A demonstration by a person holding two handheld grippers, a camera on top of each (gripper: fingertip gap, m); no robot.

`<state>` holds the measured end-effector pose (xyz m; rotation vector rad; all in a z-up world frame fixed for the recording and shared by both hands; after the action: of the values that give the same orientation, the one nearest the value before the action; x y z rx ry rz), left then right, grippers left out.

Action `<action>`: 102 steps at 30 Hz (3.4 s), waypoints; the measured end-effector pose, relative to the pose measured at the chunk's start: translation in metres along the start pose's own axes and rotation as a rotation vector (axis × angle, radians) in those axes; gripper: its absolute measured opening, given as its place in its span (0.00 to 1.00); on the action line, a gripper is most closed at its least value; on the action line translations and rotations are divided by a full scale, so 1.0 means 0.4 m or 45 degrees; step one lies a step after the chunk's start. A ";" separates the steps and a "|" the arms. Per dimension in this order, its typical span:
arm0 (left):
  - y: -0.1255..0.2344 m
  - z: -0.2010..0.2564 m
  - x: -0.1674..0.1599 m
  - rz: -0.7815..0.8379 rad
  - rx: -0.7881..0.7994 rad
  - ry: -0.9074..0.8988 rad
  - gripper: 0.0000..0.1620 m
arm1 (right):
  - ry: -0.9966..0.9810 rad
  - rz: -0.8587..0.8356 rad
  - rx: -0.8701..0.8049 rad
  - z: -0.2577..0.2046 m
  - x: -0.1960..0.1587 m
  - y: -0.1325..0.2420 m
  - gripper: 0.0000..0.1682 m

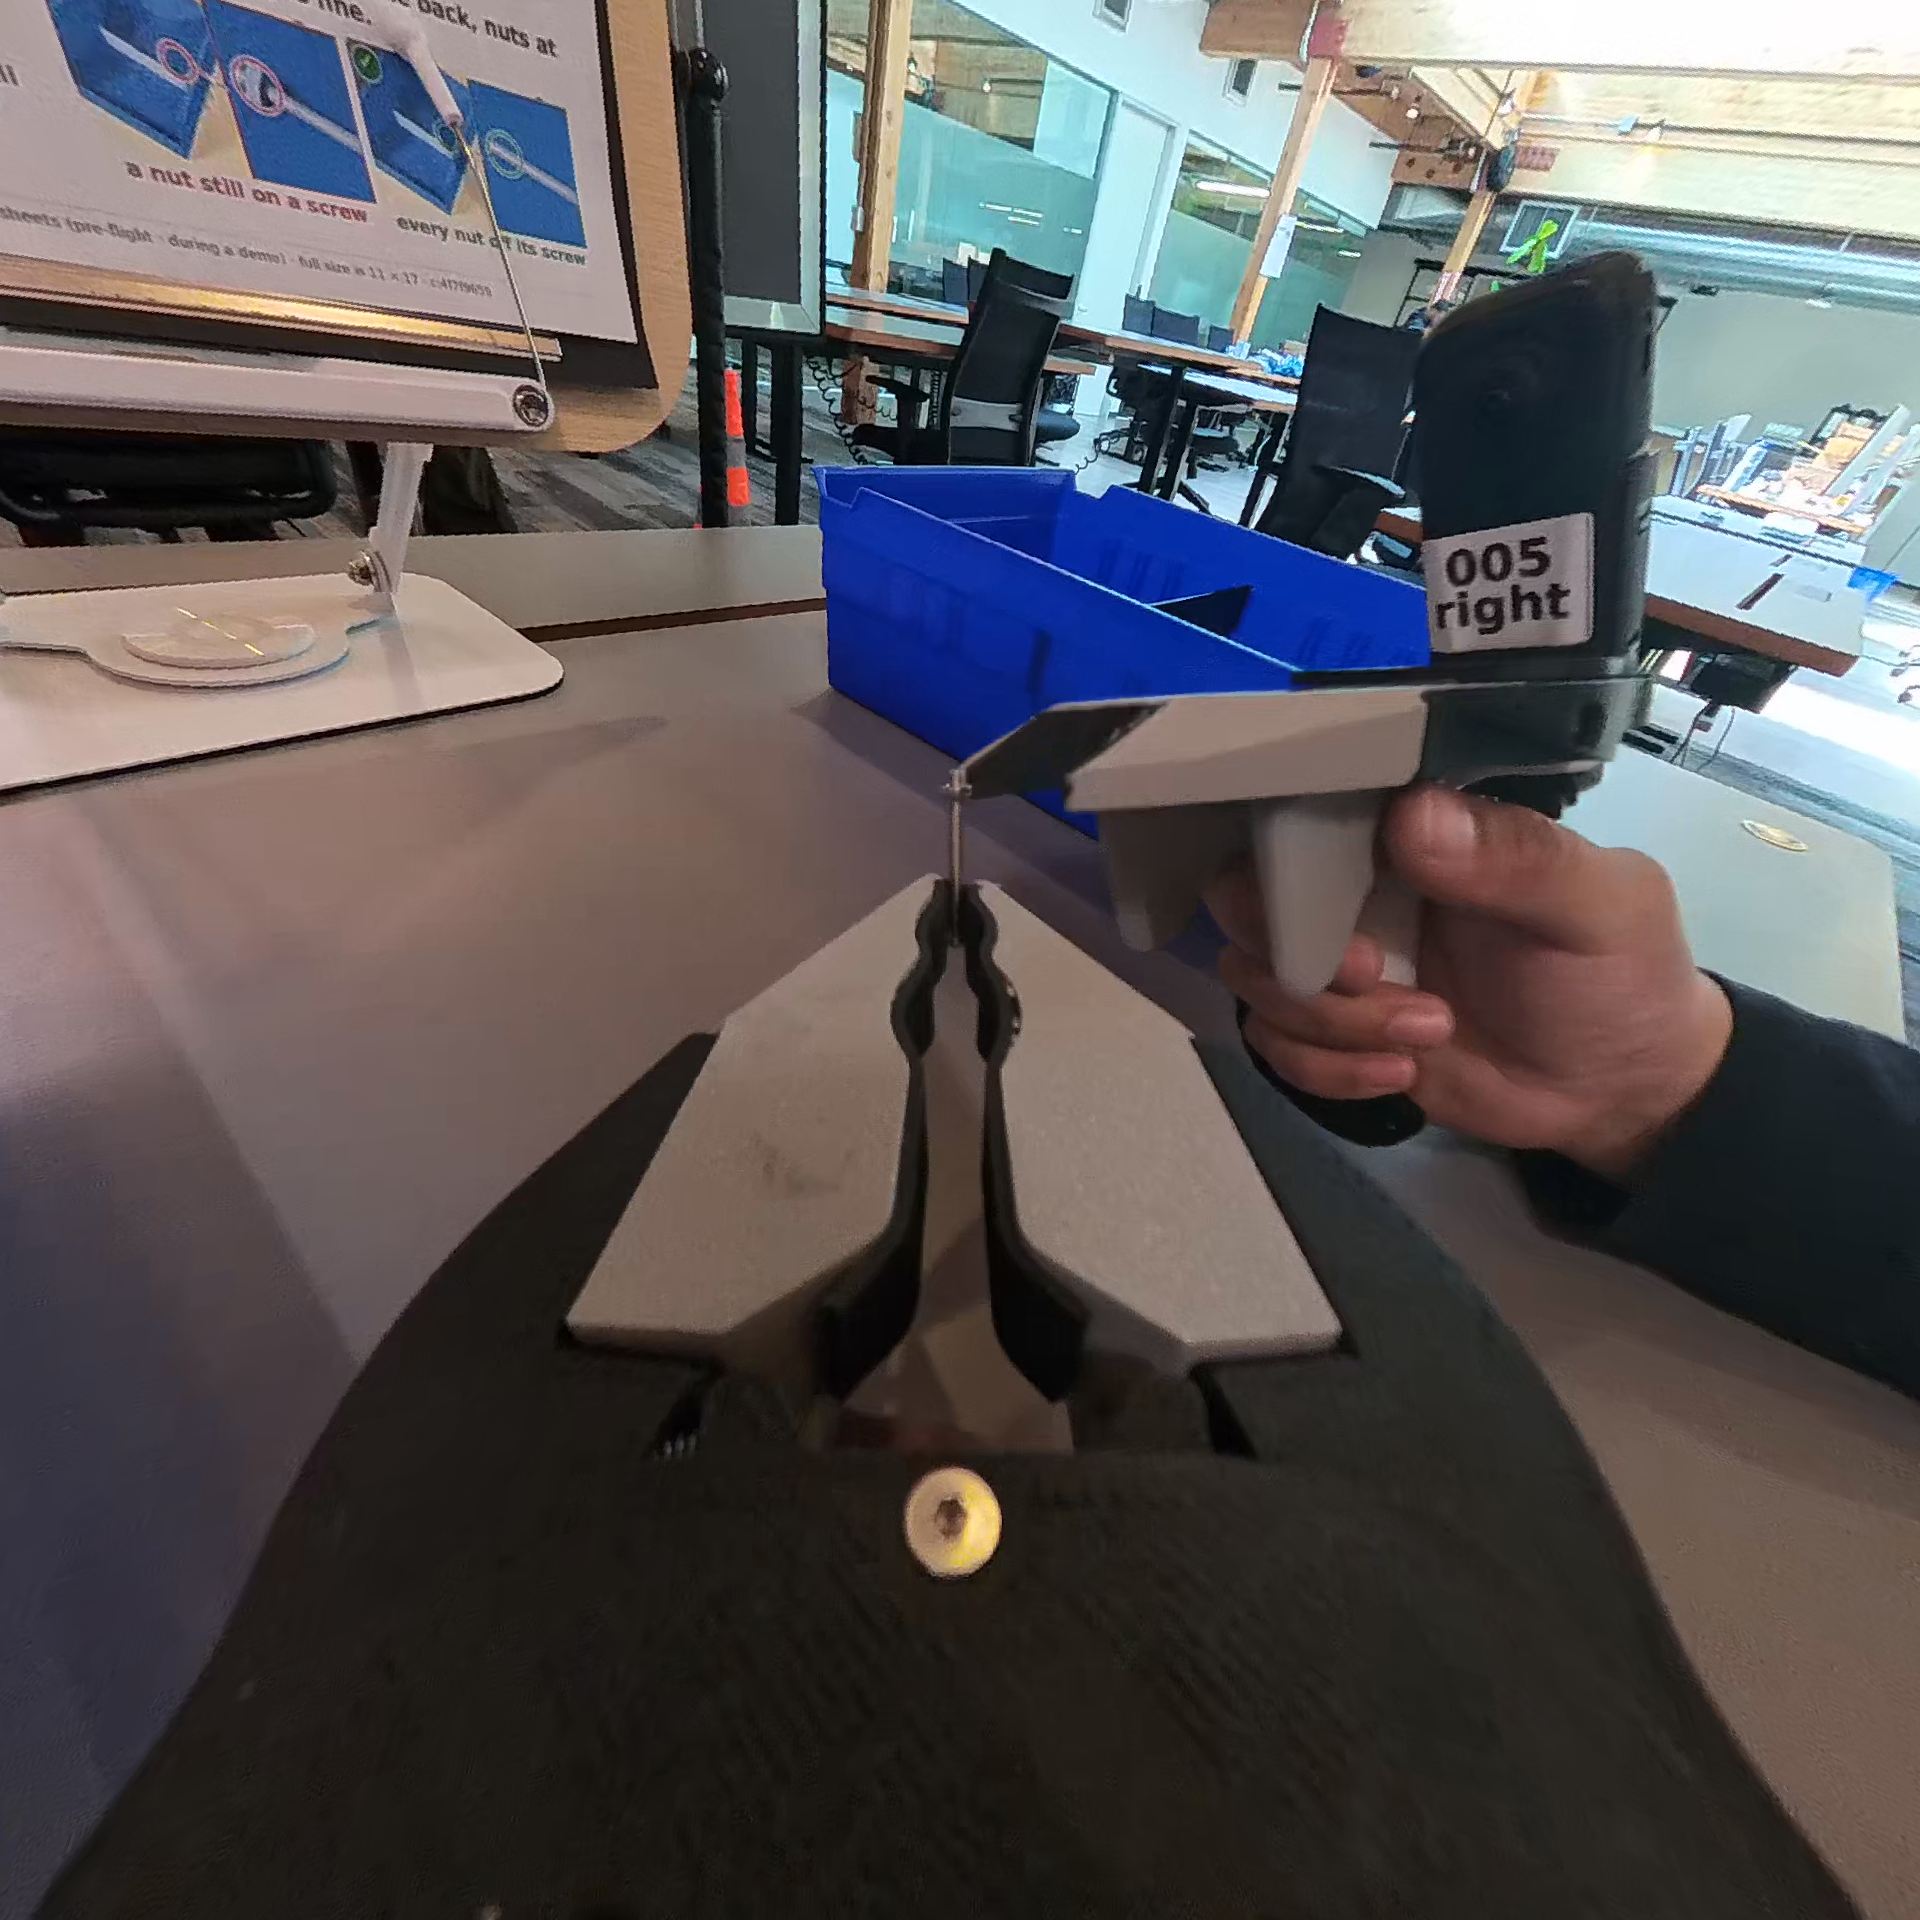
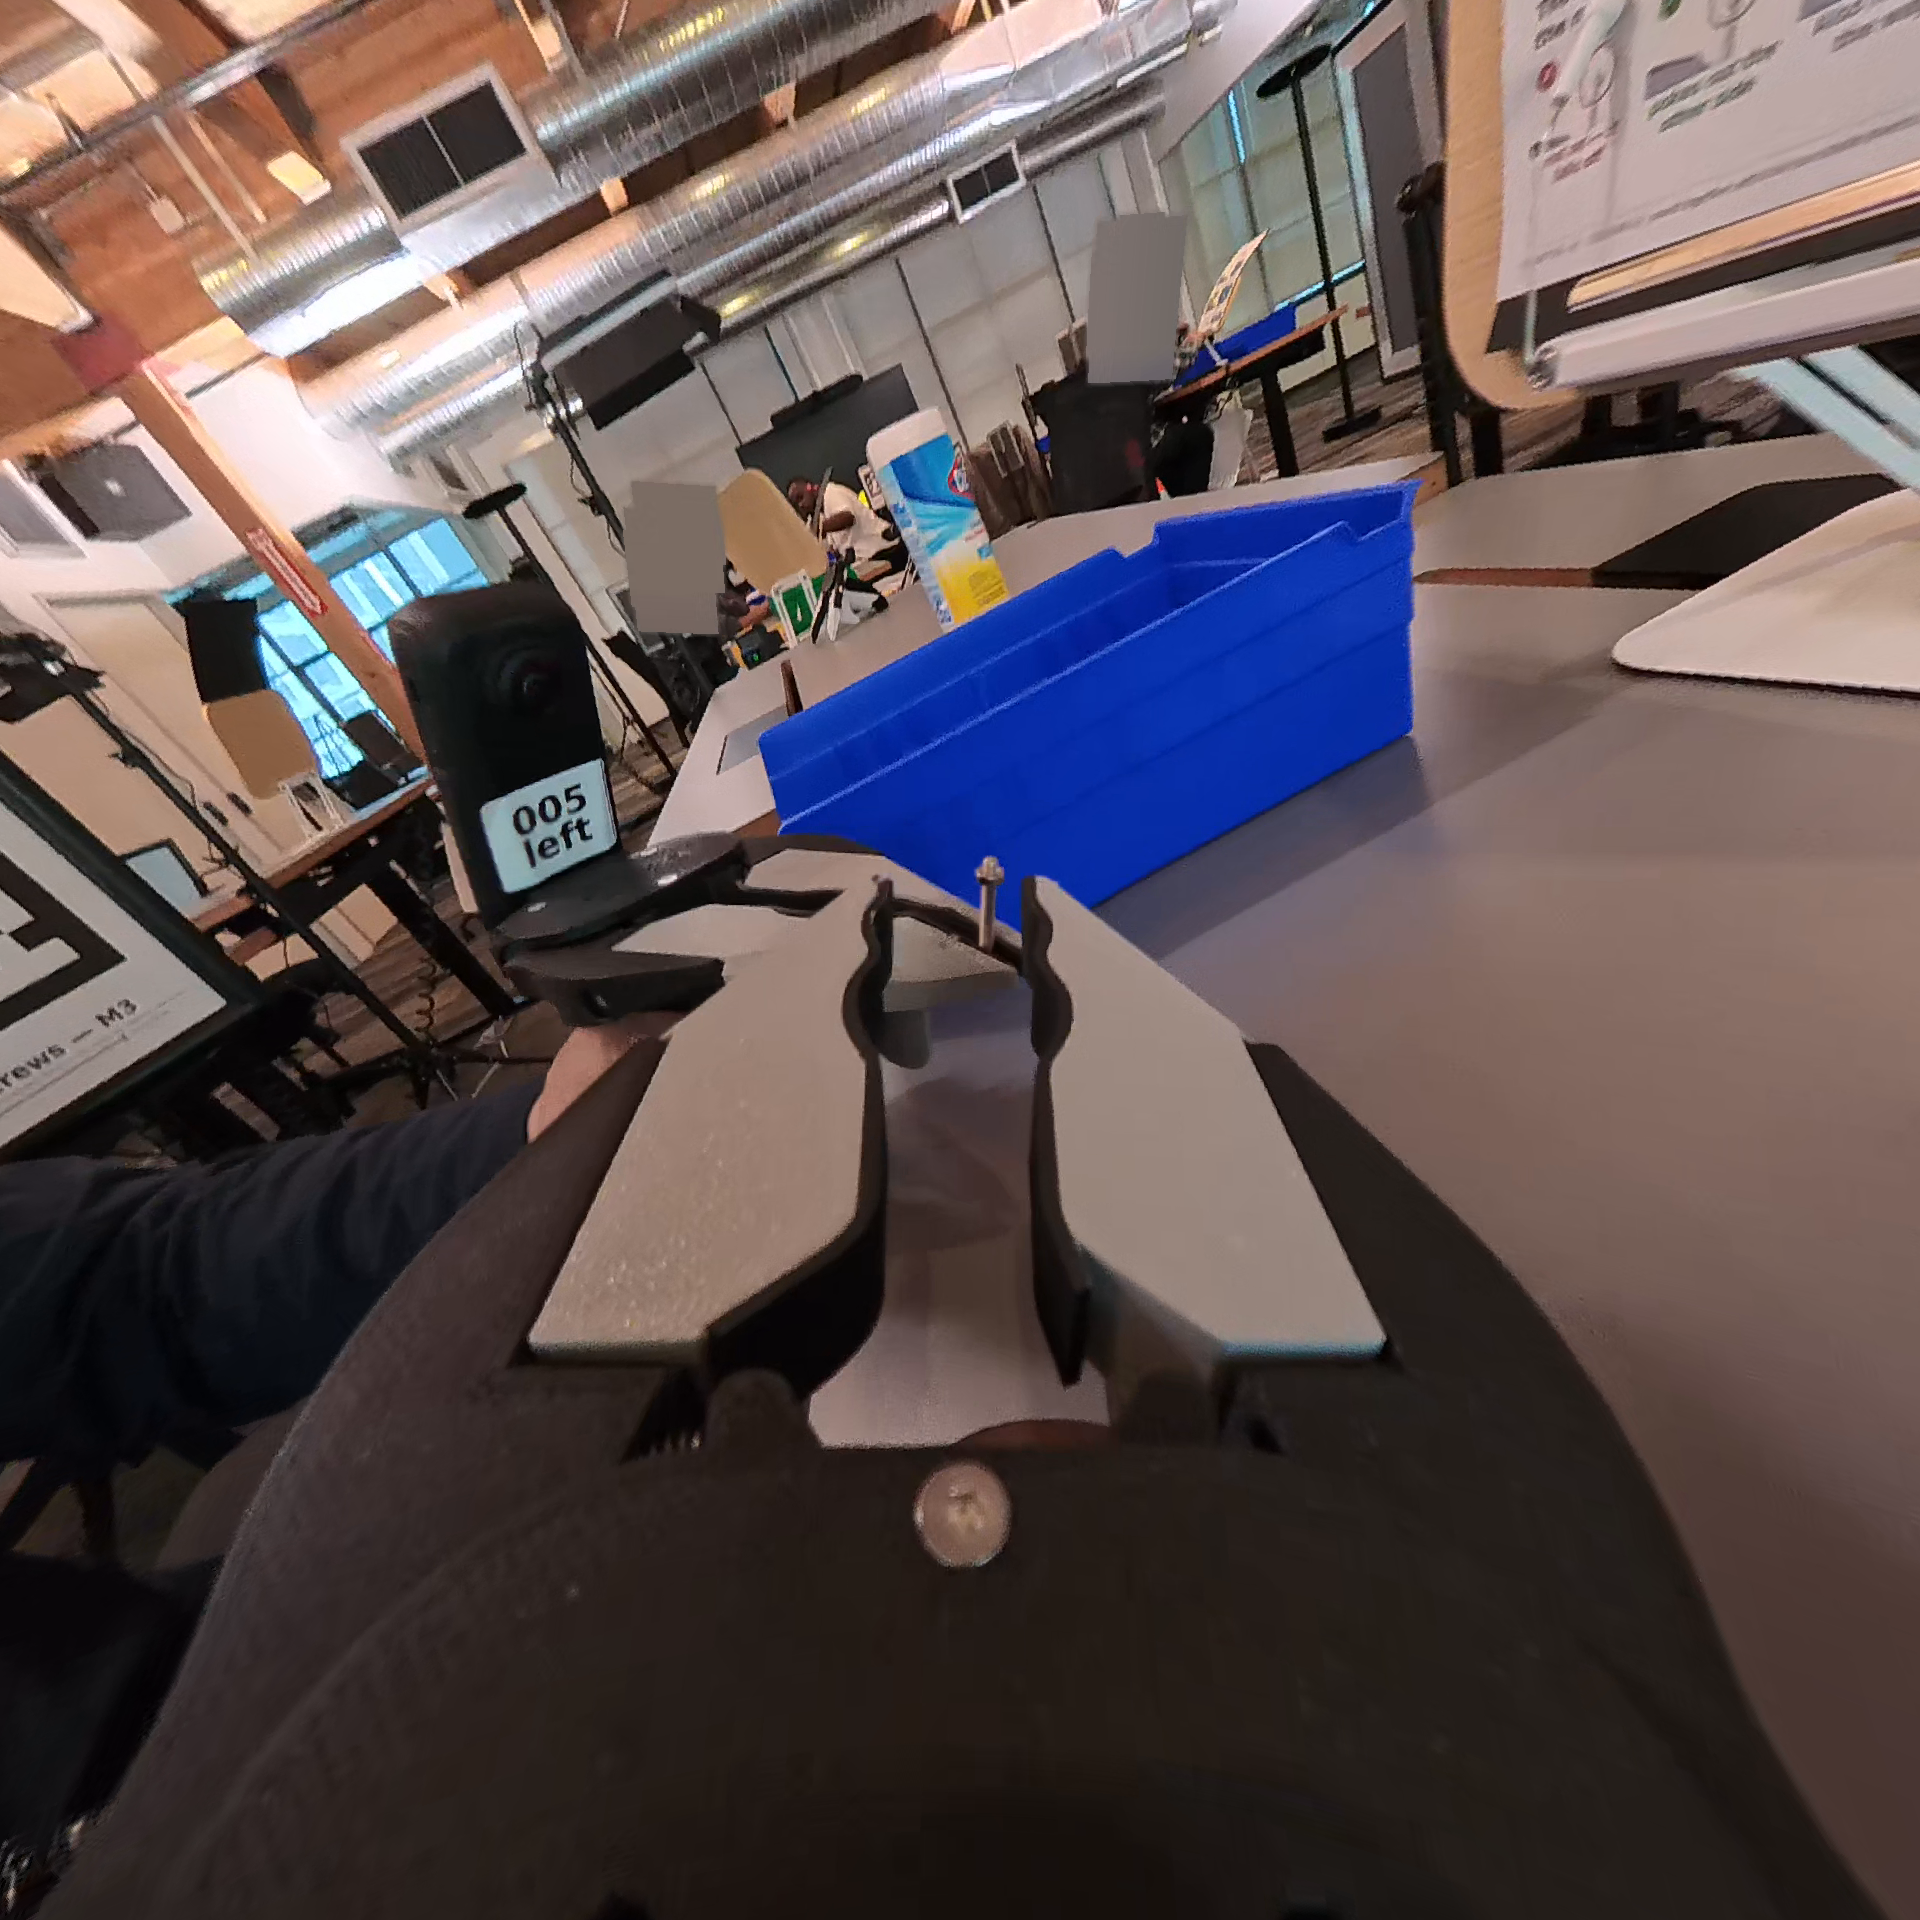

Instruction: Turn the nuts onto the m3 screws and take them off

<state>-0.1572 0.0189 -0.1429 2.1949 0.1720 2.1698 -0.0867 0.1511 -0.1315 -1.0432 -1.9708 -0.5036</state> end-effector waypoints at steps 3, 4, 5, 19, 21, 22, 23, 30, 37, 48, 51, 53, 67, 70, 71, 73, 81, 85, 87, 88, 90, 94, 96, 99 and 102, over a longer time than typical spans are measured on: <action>-0.006 0.012 0.000 -0.002 -0.058 -0.006 0.00 | 0.014 -0.029 0.020 -0.010 -0.012 -0.019 0.14; -0.008 0.020 0.001 0.001 -0.085 -0.014 0.00 | 0.011 -0.032 0.032 -0.012 -0.014 -0.025 0.15; -0.010 0.027 0.002 0.002 -0.103 -0.033 0.00 | 0.006 -0.035 0.049 -0.015 -0.016 -0.031 0.15; -0.001 0.003 0.000 0.007 -0.008 0.001 0.00 | -0.006 0.066 0.006 0.001 0.017 0.018 0.14; 0.000 0.002 0.001 0.009 -0.005 0.001 0.00 | 0.019 0.024 0.001 -0.003 0.009 0.009 0.13; -0.001 0.003 0.001 0.007 -0.009 0.003 0.00 | 0.035 0.001 -0.004 -0.005 0.005 0.003 0.13; -0.002 0.004 0.000 0.005 -0.016 0.004 0.00 | 0.049 -0.016 -0.004 -0.008 0.001 -0.002 0.13; -0.015 0.047 0.004 0.005 -0.144 -0.082 0.00 | 0.026 -0.046 0.072 -0.020 -0.016 -0.035 0.13; -0.008 0.030 0.005 0.025 -0.102 -0.038 0.00 | 0.015 0.029 0.032 -0.008 0.007 -0.002 0.14; 0.001 -0.003 0.001 0.007 0.024 0.007 0.00 | 0.048 0.017 -0.033 -0.009 0.005 0.000 0.13; -0.002 0.005 0.001 -0.001 0.010 -0.016 0.00 | 0.056 -0.007 -0.030 -0.013 -0.002 -0.011 0.13; -0.004 0.011 0.002 0.000 -0.013 -0.024 0.00 | 0.046 -0.005 -0.020 -0.014 -0.004 -0.014 0.13; -0.012 0.038 0.002 -0.002 -0.093 -0.070 0.00 | 0.022 -0.054 0.015 -0.014 -0.021 -0.037 0.09; -0.013 0.041 0.002 -0.002 -0.100 -0.082 0.00 | 0.031 -0.059 0.011 -0.015 -0.023 -0.040 0.06; -0.013 0.042 0.003 0.000 -0.104 -0.081 0.00 | 0.030 -0.058 0.009 -0.014 -0.023 -0.040 0.05; -0.013 0.042 0.003 0.002 -0.108 -0.078 0.00 | 0.028 -0.056 0.000 -0.012 -0.022 -0.039 0.02; -0.013 0.042 0.003 0.002 -0.111 -0.081 0.00 | 0.024 -0.053 -0.019 -0.009 -0.022 -0.039 0.00; -0.013 0.042 0.003 0.005 -0.110 -0.081 0.00 | 0.024 -0.054 -0.018 -0.008 -0.022 -0.039 0.00; -0.013 0.042 0.004 0.009 -0.107 -0.079 0.00 | 0.016 -0.050 -0.019 -0.007 -0.021 -0.038 0.03; -0.012 0.041 0.004 0.012 -0.104 -0.077 0.00 | 0.008 -0.044 -0.018 -0.005 -0.019 -0.036 0.06; -0.011 0.038 0.004 0.019 -0.095 -0.072 0.00 | -0.004 -0.019 -0.012 -0.004 -0.013 -0.030 0.07; -0.006 0.022 0.003 0.015 -0.021 -0.063 0.00 | -0.016 0.045 -0.030 0.001 0.004 -0.008 0.09; -0.003 0.012 0.003 0.017 0.010 -0.039 0.00 | -0.011 0.075 -0.047 0.003 0.012 0.003 0.09; 0.000 0.004 0.003 0.020 0.033 -0.020 0.00 | -0.005 0.091 -0.057 0.005 0.017 0.012 0.09; 0.000 0.003 0.002 0.014 0.042 -0.026 0.00 | 0.004 0.067 -0.065 0.006 0.012 0.007 0.09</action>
<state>-0.1559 0.0193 -0.1421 2.2396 0.1968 2.1643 -0.0868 0.1565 -0.1290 -1.1225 -1.9313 -0.5289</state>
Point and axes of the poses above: each gripper's, where its closed fingertips meet, y back along the fingers, x out of its top, z = x × y across the jaws, the point moved 9 cm from there along y, back along the fingers, and after that the axes turned 11 degrees about -y, right-handed, at the moved point
